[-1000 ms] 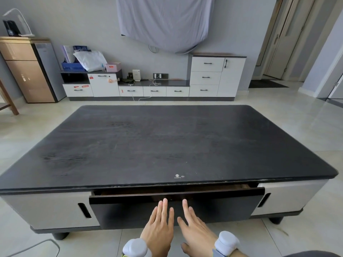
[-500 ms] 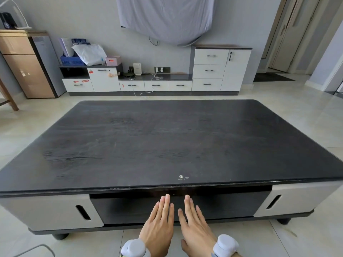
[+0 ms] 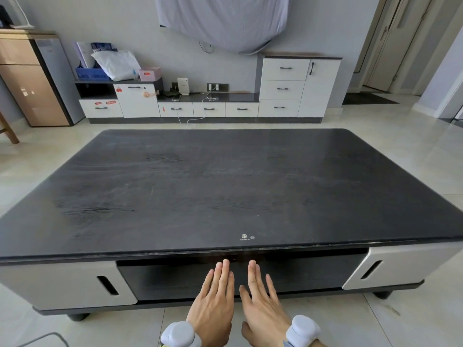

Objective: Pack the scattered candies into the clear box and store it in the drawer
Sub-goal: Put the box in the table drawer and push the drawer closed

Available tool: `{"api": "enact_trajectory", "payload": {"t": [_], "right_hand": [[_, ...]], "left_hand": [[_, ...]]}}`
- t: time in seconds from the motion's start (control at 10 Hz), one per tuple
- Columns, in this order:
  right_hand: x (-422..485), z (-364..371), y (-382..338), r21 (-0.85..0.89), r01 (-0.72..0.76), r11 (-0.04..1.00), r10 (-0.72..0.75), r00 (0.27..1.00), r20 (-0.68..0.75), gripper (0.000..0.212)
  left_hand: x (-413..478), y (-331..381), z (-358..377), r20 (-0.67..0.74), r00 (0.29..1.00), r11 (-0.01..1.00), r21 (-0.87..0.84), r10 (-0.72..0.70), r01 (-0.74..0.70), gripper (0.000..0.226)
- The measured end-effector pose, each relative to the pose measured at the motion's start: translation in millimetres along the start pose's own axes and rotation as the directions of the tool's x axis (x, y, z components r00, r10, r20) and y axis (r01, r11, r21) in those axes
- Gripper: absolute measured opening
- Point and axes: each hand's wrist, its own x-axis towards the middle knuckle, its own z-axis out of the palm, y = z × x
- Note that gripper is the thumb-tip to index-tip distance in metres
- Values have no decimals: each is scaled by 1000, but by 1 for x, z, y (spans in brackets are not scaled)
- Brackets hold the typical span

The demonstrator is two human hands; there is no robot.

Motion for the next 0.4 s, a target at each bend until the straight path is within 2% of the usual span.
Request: {"api": "enact_trajectory", "payload": {"t": [0.1, 0.2, 0.4], "right_hand": [[-1, 0, 1, -10, 2, 1000, -2, 1000, -9, 61], [-5, -4, 2, -25, 4, 1000, -5, 1000, -16, 63], [-19, -30, 4, 18, 0, 1000, 0, 1000, -2, 63]], "left_hand": [[-1, -4, 5, 20, 998, 996, 67, 62, -64, 82], [-2, -4, -1, 30, 998, 998, 33, 53, -54, 82], [-15, -10, -46, 19, 1000, 922, -386, -25, 31, 78]]}}
